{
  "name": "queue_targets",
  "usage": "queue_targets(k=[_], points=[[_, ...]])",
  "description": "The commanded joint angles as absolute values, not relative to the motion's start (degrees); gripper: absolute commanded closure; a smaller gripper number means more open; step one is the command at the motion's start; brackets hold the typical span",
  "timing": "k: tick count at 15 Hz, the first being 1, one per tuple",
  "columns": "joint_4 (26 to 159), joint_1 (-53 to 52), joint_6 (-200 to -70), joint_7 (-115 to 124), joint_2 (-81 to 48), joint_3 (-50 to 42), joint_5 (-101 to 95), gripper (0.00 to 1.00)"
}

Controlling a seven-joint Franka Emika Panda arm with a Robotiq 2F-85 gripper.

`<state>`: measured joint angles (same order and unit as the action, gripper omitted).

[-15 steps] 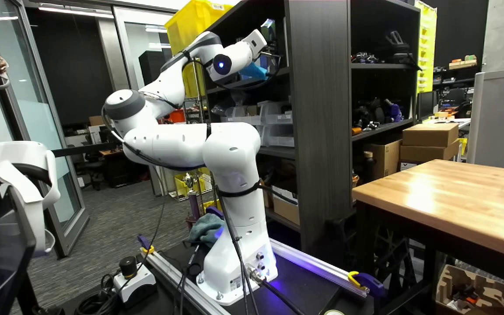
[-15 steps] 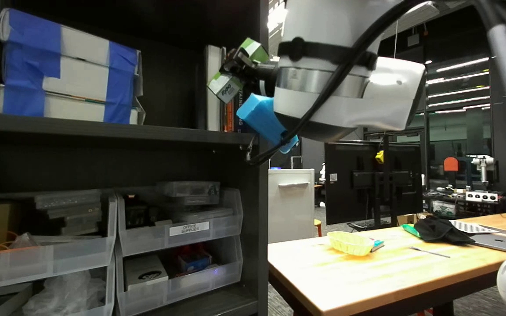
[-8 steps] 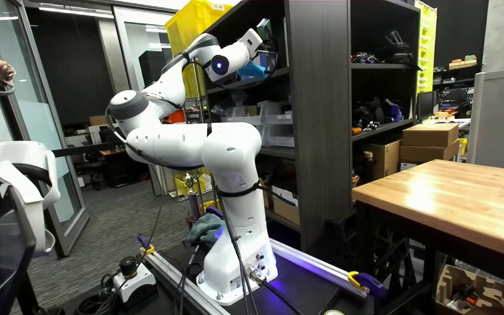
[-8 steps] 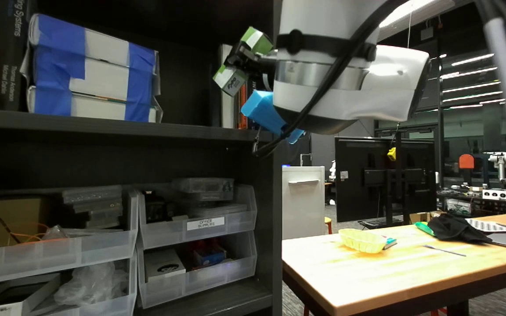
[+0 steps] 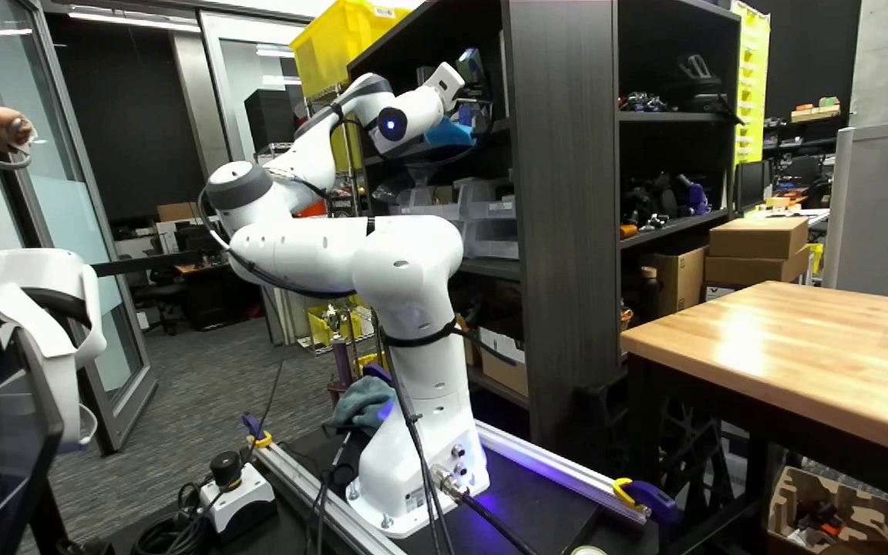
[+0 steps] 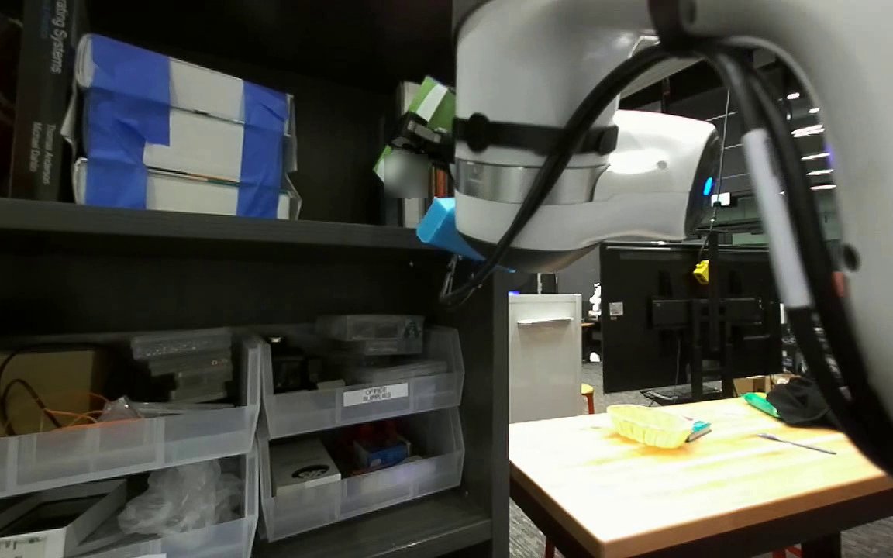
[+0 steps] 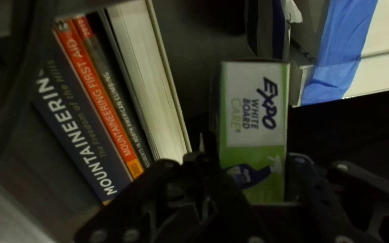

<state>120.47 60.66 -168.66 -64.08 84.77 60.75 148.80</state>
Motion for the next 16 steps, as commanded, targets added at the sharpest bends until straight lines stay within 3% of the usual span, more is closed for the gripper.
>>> queue_targets(k=[1,16], points=[[119.1,62.5,-170.0,-65.3,84.8,61.9,149.0,0.87],[118.5,63.7,-171.8,-68.4,84.8,63.6,149.0,0.87]])
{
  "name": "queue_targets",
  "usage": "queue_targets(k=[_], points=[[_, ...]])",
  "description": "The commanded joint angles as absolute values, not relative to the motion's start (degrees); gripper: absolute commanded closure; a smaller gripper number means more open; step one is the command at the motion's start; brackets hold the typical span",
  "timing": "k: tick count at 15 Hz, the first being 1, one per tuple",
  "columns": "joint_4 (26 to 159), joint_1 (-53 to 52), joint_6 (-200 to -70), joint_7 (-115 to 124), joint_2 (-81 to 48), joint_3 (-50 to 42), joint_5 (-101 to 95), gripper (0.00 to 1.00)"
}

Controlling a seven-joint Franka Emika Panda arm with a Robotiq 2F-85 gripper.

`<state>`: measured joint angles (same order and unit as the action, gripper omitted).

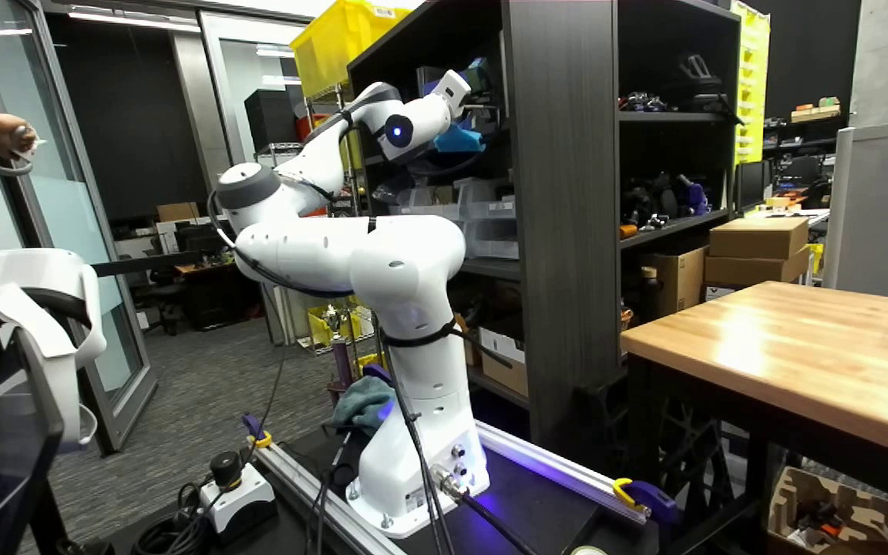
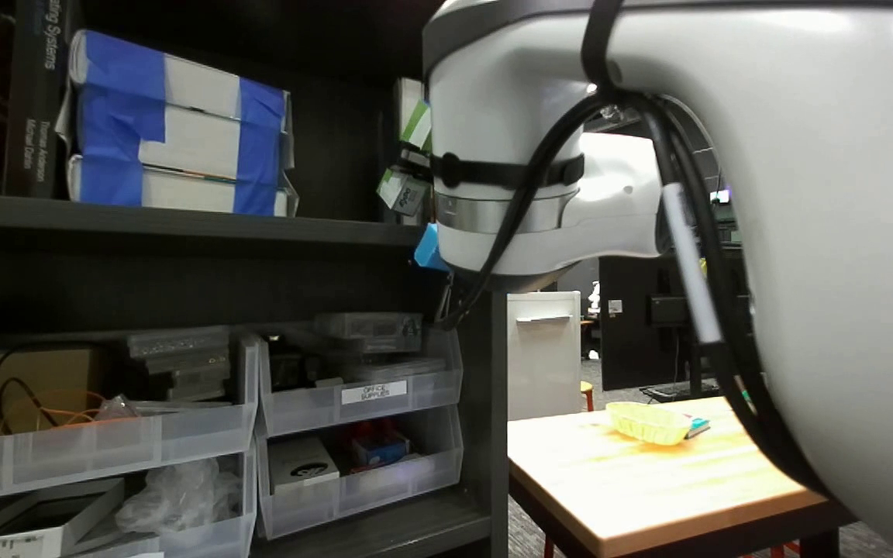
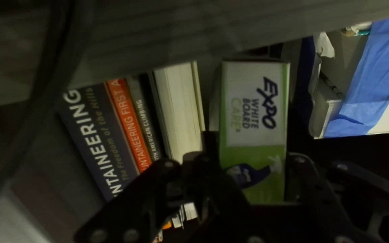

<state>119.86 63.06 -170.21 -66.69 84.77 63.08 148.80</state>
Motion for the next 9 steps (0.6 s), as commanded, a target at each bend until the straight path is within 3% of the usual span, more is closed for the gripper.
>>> queue_targets(k=[1,9], points=[[118.3,63.8,-172.1,-68.7,84.8,63.9,149.0,0.87],[117.2,65.3,-173.2,-69.4,84.8,65.2,149.0,0.87]])
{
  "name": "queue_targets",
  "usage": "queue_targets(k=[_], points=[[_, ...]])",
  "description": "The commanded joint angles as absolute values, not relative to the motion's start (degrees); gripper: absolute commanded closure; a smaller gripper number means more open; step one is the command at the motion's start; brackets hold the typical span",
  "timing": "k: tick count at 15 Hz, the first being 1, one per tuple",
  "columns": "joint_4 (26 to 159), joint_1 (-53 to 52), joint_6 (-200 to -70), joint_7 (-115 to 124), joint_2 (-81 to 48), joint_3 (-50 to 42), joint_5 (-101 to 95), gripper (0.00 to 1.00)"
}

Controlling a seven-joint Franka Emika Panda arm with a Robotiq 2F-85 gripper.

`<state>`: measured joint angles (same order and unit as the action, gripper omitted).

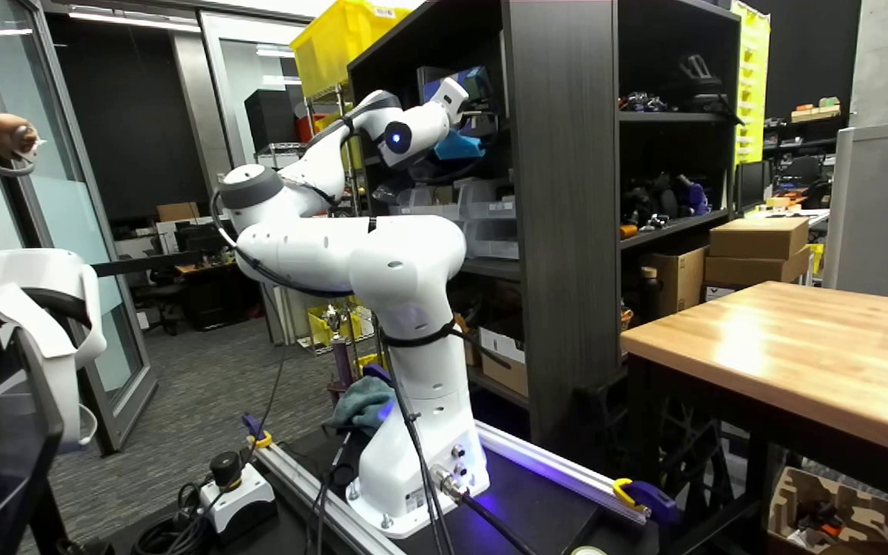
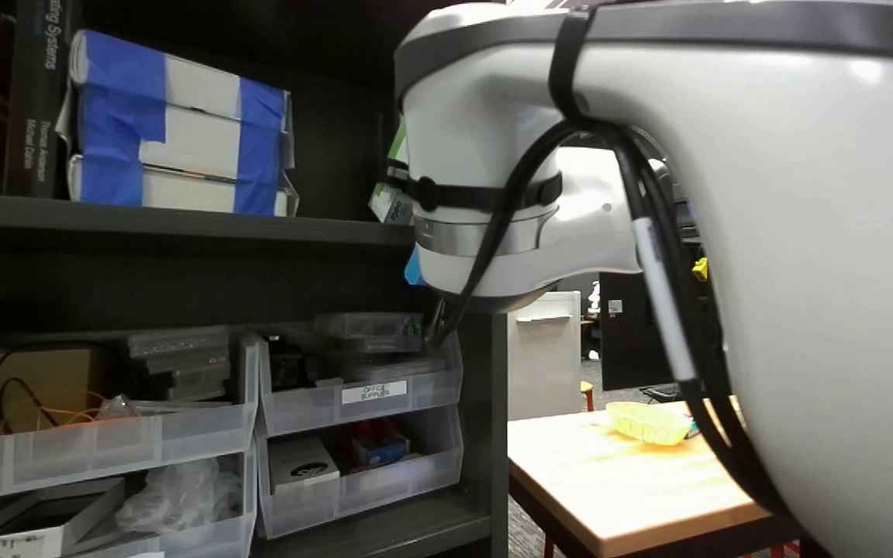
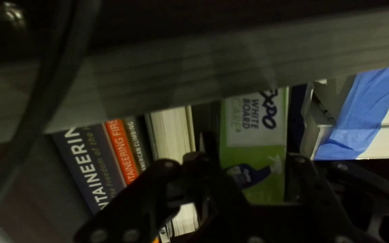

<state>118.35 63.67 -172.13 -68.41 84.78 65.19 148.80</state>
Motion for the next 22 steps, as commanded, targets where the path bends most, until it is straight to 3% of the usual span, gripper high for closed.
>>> queue_targets(k=[1,22], points=[[117.2,65.4,-173.2,-69.4,84.8,65.2,149.0,0.87],[111.7,70.2,-176.1,-64.1,83.8,67.2,149.0,0.87]])
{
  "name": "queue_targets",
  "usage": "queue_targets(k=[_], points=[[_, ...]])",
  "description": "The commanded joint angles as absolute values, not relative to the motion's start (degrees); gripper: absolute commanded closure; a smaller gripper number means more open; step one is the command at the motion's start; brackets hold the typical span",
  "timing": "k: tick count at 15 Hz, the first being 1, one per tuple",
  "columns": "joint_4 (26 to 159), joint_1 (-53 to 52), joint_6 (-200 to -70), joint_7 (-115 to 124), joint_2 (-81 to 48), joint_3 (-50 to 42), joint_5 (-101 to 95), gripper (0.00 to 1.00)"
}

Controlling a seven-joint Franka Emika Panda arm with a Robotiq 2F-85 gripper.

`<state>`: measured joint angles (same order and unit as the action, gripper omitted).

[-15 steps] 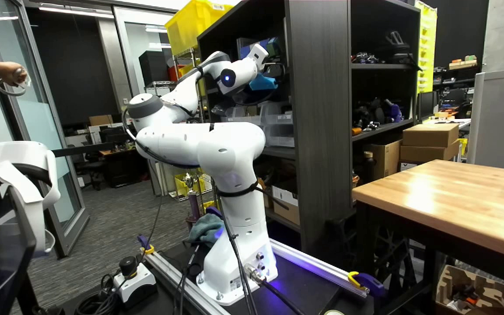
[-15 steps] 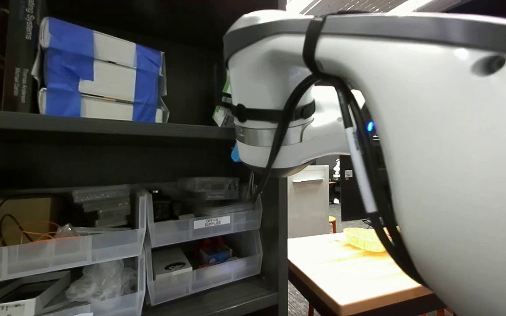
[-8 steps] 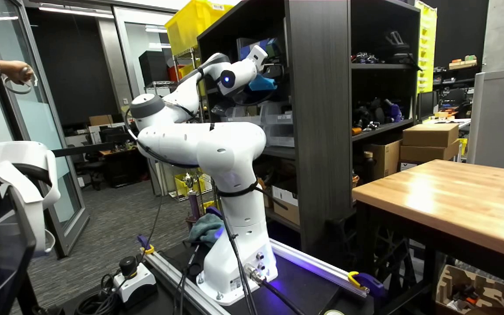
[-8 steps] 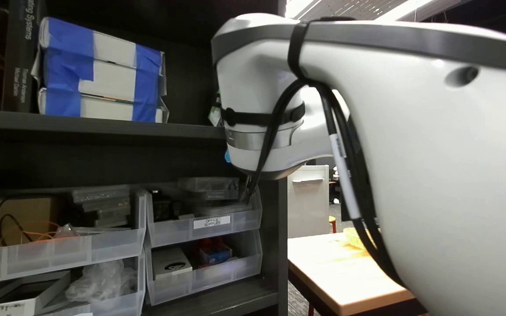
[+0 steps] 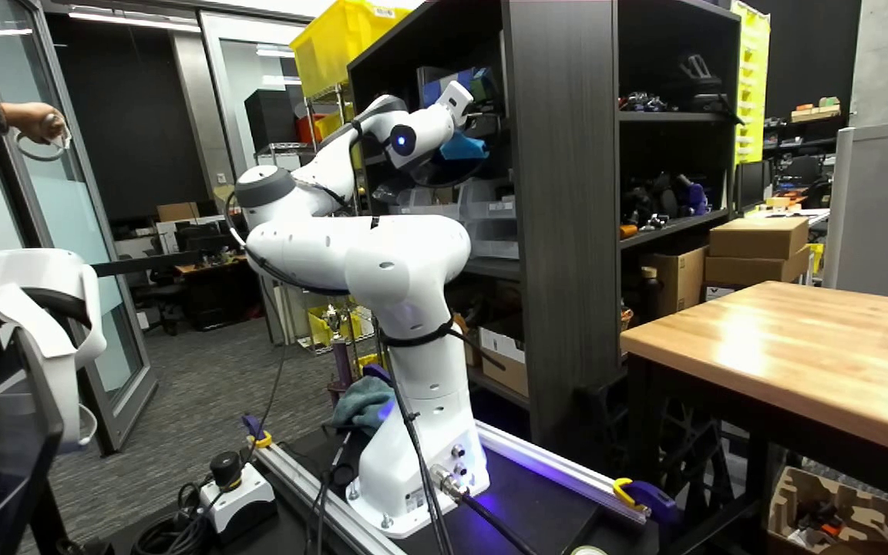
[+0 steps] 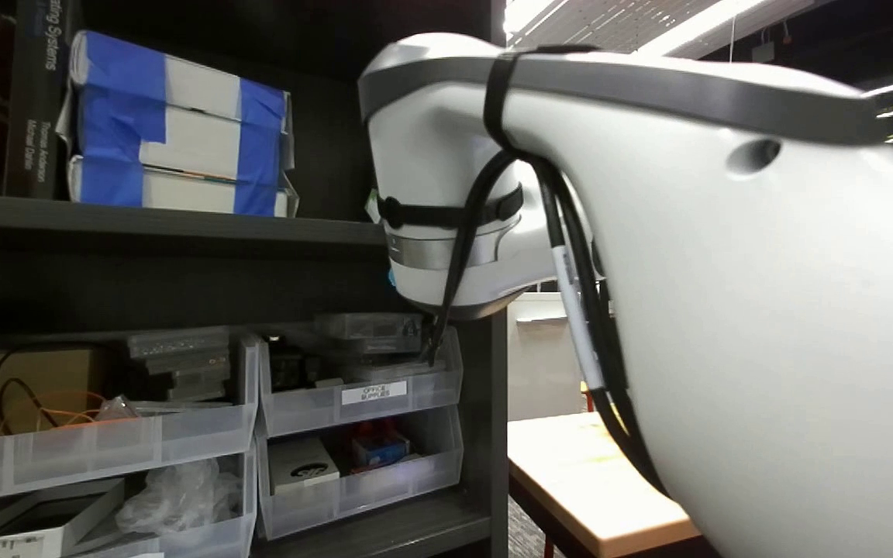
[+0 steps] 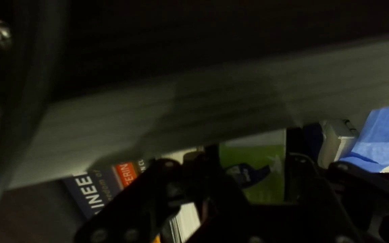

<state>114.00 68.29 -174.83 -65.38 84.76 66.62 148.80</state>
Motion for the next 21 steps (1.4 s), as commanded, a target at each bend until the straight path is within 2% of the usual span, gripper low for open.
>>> queue_targets(k=[1,8,9,13,14,15,16,20,21], points=[[111.1,70.6,-176.5,-63.8,83.6,67.4,149.0,0.87],[106.1,73.1,-180.2,-60.9,82.1,68.8,148.5,0.87],[106.8,74.2,-179.3,-51.1,84.3,69.0,141.3,0.87],[105.3,74.9,-180.5,-51.2,82.2,69.7,140.7,0.87],[106.6,75.7,-179.2,-41.5,84.3,69.7,133.4,0.87],[106.9,75.8,-179.0,-39.1,84.3,69.7,131.4,0.37],[105.6,75.5,-180.6,-43.9,81.7,70.2,134.5,0.36],[106.4,76.2,-179.9,-41.5,82.0,69.8,133.5,0.13],[107.2,75.4,-179.9,-41.9,84.0,69.9,134.0,0.32]])
